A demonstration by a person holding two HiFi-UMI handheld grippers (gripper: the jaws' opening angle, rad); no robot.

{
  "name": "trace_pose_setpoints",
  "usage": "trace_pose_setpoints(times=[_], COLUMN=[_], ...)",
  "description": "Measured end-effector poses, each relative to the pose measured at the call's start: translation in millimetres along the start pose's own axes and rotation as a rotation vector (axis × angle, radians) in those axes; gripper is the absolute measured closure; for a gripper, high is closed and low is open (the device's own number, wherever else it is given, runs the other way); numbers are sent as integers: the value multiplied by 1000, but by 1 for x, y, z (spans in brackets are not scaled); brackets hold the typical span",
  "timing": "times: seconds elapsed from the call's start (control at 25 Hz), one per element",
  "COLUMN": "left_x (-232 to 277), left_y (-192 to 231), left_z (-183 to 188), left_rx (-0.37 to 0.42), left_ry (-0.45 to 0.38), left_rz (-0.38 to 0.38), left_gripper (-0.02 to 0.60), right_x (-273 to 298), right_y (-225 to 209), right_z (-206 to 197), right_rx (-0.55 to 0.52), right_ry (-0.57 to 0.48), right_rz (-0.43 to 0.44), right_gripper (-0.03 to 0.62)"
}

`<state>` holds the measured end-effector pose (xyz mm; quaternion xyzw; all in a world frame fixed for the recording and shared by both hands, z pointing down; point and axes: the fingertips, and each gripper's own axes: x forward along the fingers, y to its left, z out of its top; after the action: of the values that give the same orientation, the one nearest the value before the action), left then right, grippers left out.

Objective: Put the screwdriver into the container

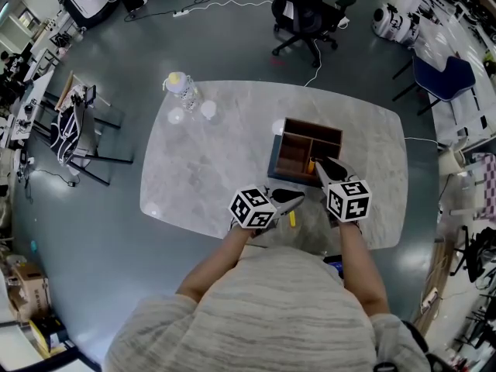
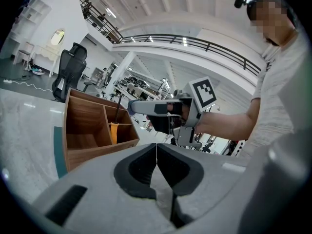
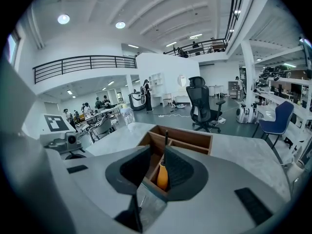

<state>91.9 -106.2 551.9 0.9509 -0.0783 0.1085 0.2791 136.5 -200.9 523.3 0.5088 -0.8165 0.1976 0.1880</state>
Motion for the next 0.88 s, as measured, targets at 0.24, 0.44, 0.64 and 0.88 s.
trace_pose_setpoints(times=[0.24, 0.44, 0.64, 0.88], left_x=[2, 0, 0, -4], left_y=[0, 1, 4, 8], left_z=[-4, -2, -6, -12], left_rx=[-4, -1, -4, -14], left_ry=[3, -2, 5, 18], left_rz=[1, 6, 8, 15], left_gripper=[568, 568, 568, 568], right_x=[-13, -20, -22, -19], right_y=[8, 13, 20, 33], right_z=[-4, -12, -23, -39], right_rx=[0, 15, 33, 49], right_ry=[-7, -2, 12, 45], right_rz=[12, 11, 18, 39], right_gripper=[517, 517, 517, 517])
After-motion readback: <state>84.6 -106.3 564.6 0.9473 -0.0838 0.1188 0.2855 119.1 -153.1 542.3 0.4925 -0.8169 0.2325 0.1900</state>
